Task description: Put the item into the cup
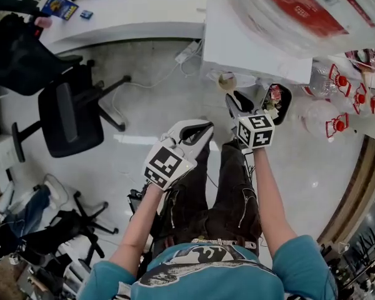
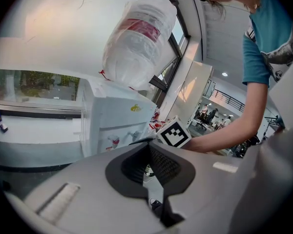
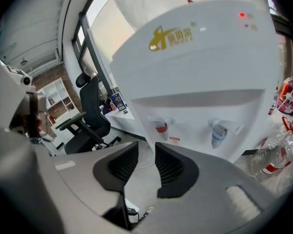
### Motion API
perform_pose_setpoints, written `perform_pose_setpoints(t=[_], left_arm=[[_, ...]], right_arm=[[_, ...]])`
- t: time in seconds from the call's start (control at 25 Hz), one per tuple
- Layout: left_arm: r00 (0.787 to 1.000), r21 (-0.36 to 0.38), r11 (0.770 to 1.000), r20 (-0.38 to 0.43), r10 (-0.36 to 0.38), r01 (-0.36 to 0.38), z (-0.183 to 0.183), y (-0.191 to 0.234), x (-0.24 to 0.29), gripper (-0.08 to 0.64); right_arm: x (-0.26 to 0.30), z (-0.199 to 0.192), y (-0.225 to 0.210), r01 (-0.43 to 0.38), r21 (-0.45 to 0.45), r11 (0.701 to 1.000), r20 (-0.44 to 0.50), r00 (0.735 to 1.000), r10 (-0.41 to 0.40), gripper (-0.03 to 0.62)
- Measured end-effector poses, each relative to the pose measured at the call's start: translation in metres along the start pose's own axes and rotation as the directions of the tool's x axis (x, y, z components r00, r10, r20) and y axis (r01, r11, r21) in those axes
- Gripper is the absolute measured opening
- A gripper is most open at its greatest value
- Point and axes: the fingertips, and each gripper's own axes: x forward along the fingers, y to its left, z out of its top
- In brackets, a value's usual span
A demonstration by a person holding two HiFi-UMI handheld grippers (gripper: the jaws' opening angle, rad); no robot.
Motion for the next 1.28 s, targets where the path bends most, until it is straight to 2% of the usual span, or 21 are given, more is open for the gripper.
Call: perform_pose_setpoints(t=[0.24, 0.48, 0.84, 1.08, 1.28], left_arm=[[1.0, 0.031, 0.999, 0.008, 0.007, -0.008, 0.019, -0.004, -0.01, 0.012], [1.0, 0.055, 0.998, 0.006, -0.03, 0.029, 0.033, -0.013, -0.016, 0.012], [0.997, 0.036, 0.997, -0.036, -0.062, 0.063, 0.029, -0.033, -0.017, 0.012], [0.999, 0.045, 0.998, -0.017, -0.049, 0.05, 0.039, -0.057, -0.016, 0.012], [1.0, 0.057, 0.998, 0.009, -0.023, 0.023, 0.041, -0.094, -0.021, 0.012]], right_arm=[[-0.054, 0.028, 0.032, -0.046, 0.041, 0.998, 0.078, 0.996, 0.042, 0.094], [-0.101, 0.06, 0.05, -0.041, 0.06, 0.997, 0.149, 0.988, 0.032, 0.06], [-0.146, 0.067, 0.08, -0.088, 0.057, 0.995, 0.156, 0.985, 0.078, 0.046], [-0.172, 0.064, 0.093, -0.124, 0.05, 0.991, 0.178, 0.977, 0.113, 0.044], [-0.205, 0.056, 0.103, -0.157, 0.038, 0.987, 0.215, 0.966, 0.146, 0.043]])
